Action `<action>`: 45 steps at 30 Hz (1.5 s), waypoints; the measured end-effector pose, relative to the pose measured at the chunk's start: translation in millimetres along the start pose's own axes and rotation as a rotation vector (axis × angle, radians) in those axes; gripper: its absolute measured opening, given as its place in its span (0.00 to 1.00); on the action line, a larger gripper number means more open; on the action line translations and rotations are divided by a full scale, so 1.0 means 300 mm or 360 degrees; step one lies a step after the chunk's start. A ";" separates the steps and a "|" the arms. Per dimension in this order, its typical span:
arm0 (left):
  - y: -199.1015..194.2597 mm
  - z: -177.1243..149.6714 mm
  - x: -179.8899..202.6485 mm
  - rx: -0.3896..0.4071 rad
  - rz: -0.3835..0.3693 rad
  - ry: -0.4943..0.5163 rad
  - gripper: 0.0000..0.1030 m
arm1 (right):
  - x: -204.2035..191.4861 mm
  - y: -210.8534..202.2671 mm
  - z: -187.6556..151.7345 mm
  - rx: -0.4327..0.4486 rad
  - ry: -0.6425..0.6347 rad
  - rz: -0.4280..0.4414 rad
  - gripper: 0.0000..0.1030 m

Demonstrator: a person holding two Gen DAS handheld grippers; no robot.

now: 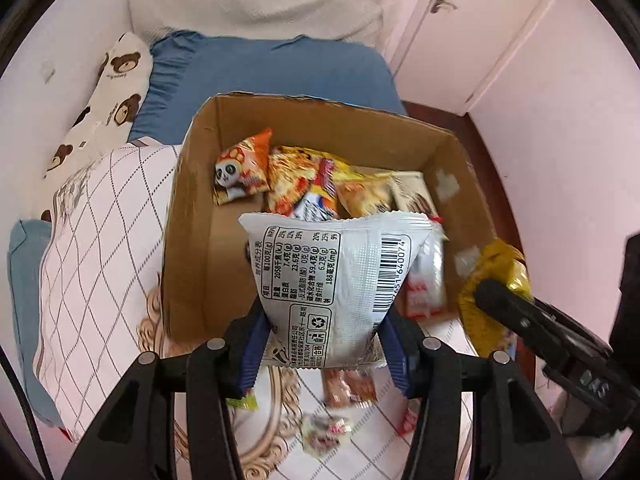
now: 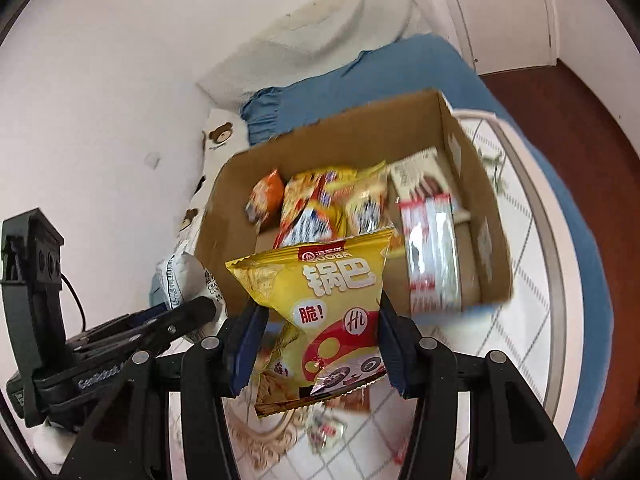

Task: Organize snacks
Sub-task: 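Carry both bags into the box and open both tools to release, then lower both tools back toward the snacks on the bed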

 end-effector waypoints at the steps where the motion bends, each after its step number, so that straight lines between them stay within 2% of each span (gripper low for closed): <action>1: 0.039 0.014 -0.015 -0.0025 0.0018 0.0003 0.47 | -0.004 0.025 0.023 -0.0003 0.0014 -0.0016 0.53; 5: 0.178 0.077 -0.077 -0.0149 0.0077 -0.0053 0.48 | -0.003 0.150 0.088 -0.0067 0.0048 -0.0101 0.53; 7: 0.251 0.086 -0.107 -0.0231 0.0085 -0.0102 0.50 | 0.016 0.238 0.109 -0.0155 0.0082 -0.0136 0.58; 8: 0.289 0.087 -0.119 -0.0279 0.0074 -0.0113 0.64 | 0.022 0.278 0.114 -0.0215 0.0075 -0.0182 0.81; 9: 0.314 0.088 -0.123 -0.0319 0.0072 -0.0115 0.74 | 0.031 0.307 0.117 -0.0246 0.0070 -0.0254 0.96; 10: 0.326 0.087 -0.126 -0.0328 0.0084 -0.0117 0.88 | 0.037 0.323 0.122 -0.0241 0.0063 -0.0292 0.96; 11: 0.327 0.088 -0.124 -0.0317 0.0105 -0.0109 0.90 | 0.038 0.332 0.127 -0.0230 0.0041 -0.0333 0.96; 13: 0.319 0.087 -0.112 -0.0289 0.0143 -0.0080 0.90 | 0.025 0.327 0.135 -0.0177 -0.0032 -0.0431 0.96; 23: 0.286 0.043 -0.107 -0.0216 0.0218 -0.0064 0.90 | 0.042 0.302 0.107 -0.0062 -0.0149 -0.0631 0.96; 45: 0.049 -0.029 0.020 0.0075 0.0333 0.0055 0.90 | -0.001 0.086 0.022 0.0173 -0.0249 -0.0648 0.96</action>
Point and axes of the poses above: each gripper's, at about its wrist camera, not at the fingertips, and y roughly the way its jaws point, x to its right, z to its top, the point moved 1 cm from there along y, roughly the way its jaws point, and after that the axes turned 13 degrees about y, right-handed, at the moved point
